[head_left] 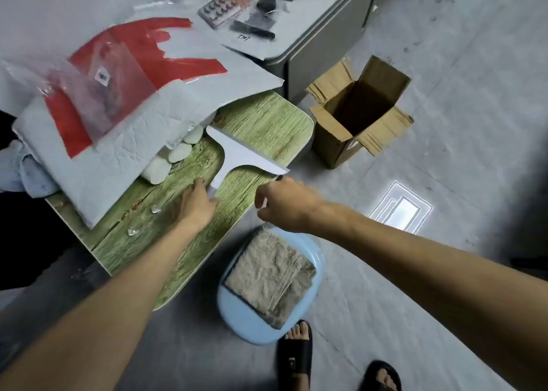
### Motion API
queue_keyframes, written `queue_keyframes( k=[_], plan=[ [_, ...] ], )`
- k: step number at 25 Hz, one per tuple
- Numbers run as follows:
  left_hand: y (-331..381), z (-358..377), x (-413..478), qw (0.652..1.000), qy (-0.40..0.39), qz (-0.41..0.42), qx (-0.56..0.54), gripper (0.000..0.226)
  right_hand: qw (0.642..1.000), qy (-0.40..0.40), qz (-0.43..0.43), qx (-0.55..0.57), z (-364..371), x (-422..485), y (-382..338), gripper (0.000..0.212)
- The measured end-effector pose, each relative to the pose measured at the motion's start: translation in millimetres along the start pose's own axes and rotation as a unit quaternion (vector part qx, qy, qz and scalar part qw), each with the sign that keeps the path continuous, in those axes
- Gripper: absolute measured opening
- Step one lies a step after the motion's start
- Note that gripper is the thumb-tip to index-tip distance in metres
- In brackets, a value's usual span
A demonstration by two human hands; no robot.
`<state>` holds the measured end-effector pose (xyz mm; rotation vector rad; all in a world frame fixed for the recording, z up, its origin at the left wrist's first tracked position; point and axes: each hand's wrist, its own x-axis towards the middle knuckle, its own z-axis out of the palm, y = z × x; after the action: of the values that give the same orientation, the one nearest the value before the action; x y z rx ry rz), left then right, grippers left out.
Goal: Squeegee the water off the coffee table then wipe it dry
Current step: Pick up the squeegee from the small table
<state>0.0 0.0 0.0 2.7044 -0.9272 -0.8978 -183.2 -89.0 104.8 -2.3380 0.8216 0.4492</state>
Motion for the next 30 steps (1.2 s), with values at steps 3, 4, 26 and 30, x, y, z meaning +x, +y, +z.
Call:
queue_keyframes(
  k=[3, 4, 26, 30],
  plan=[
    [-1.6, 9.6, 11.1, 0.992, 0.052, 0.009, 0.111, 0.031, 1.0, -0.002, 0.01, 0.023, 10.4, 6.7, 19.7, 0.021],
    [0.9, 9.7, 9.8, 0.99, 0.053, 0.013, 0.127, 0.024, 0.999, -0.006, 0.017, 0.033, 10.4, 3.9, 25.9, 0.021],
    [500.4, -246.9, -314.9, 0.852, -0.368, 0.206, -0.309, 0.023, 0.793, 0.203, 0.092, 0.568, -361.3, -359.3, 56.8, 0.017],
    [619.1, -222.0, -363.8, 0.856, -0.354, 0.269, -0.263, 0.03, 0.8, 0.281, 0.123, 0.516, -411.7, -422.3, 135.4, 0.023]
  ],
)
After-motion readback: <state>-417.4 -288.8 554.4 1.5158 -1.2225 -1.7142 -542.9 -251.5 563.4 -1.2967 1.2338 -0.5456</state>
